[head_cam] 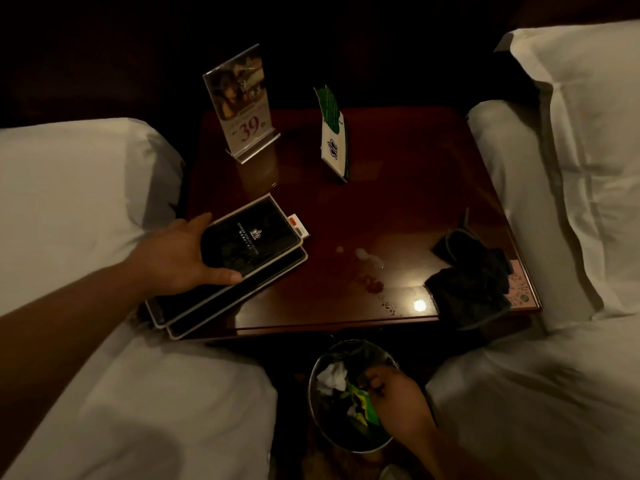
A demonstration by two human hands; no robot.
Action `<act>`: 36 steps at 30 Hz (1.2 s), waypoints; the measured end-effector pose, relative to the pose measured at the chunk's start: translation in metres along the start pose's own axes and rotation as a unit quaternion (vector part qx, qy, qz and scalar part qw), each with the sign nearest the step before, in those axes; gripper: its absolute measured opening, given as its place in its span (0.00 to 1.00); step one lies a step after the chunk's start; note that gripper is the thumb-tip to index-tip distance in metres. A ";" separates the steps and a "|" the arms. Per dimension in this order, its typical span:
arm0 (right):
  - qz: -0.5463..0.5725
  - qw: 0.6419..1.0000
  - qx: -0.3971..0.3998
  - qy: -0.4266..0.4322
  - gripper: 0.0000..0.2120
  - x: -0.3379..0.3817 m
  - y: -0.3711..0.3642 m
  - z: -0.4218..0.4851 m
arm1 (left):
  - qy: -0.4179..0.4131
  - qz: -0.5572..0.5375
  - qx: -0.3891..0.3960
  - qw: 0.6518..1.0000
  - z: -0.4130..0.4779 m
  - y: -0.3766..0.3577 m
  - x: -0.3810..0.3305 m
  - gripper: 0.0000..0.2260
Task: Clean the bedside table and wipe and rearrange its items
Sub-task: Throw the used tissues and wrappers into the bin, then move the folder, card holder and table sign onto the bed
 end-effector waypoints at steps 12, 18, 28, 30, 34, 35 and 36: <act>0.025 0.982 -0.098 0.157 0.13 0.110 0.069 -0.063 | -0.027 -0.199 0.033 0.979 -0.008 -0.012 0.003 0.34; 0.049 0.962 -0.176 0.202 0.10 0.188 0.134 -0.072 | -0.048 -0.266 -0.055 0.961 -0.026 -0.022 0.013 0.31; -0.169 0.933 -0.231 0.220 0.25 0.262 0.232 0.032 | 0.029 -0.552 -0.094 0.828 -0.057 -0.031 0.026 0.24; -0.280 0.906 -0.222 0.226 0.27 0.279 0.249 0.053 | 0.031 -0.550 -0.119 0.826 -0.062 -0.029 0.027 0.22; -0.443 0.864 -0.172 0.167 0.32 0.299 0.269 0.079 | 0.045 -0.493 -0.169 0.852 -0.071 -0.024 0.022 0.25; -0.482 0.849 -0.159 0.148 0.33 0.303 0.271 0.081 | 0.050 -0.482 -0.176 0.857 -0.074 -0.024 0.021 0.25; -0.515 0.834 -0.151 0.131 0.32 0.307 0.273 0.082 | 0.054 -0.475 -0.179 0.860 -0.077 -0.026 0.021 0.25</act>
Point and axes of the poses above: each hand's wrist, its own z-axis towards the middle knuckle, its own y-axis out of the back of the hand, x = y × z, the point moved 1 cm from there along z, towards the middle knuckle, and after that the axes turned 10 degrees about x, right-handed, at the moved point
